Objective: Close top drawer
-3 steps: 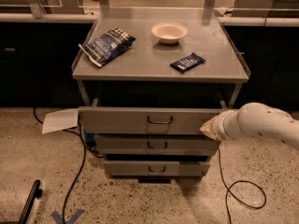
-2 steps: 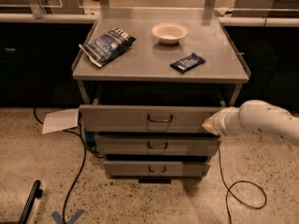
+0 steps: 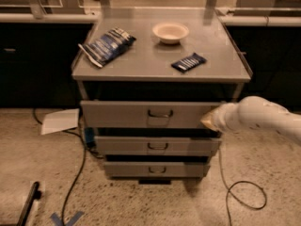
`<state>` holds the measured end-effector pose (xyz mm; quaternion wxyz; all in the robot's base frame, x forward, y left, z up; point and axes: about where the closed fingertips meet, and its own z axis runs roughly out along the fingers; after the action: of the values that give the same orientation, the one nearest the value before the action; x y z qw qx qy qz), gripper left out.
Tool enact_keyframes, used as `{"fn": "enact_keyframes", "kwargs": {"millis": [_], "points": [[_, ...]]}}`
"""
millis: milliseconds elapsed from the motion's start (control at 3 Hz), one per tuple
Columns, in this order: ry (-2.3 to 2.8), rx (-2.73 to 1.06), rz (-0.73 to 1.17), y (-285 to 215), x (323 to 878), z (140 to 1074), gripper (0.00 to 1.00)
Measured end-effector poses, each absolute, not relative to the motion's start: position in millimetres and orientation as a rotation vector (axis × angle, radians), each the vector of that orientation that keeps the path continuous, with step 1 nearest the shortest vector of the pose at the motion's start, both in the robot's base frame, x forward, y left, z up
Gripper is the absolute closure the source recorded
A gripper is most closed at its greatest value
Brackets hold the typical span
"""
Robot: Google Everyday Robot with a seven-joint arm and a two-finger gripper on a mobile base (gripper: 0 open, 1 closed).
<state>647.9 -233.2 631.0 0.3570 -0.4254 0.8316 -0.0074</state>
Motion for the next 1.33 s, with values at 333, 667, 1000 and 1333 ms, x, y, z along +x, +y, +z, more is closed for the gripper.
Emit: {"fn": "enact_keyframes", "kwargs": {"millis": [333,667,1000,1333], "points": [[2.147,-1.098,-0.019,-233,648,631,1.00],[2.114,-1.103,-0.021,-230,673,631,1.00],[2.114,-1.104,-0.021,-230,669,631,1.00],[2.193,-1.128,0.000,-243,641,633,1.00]]}}
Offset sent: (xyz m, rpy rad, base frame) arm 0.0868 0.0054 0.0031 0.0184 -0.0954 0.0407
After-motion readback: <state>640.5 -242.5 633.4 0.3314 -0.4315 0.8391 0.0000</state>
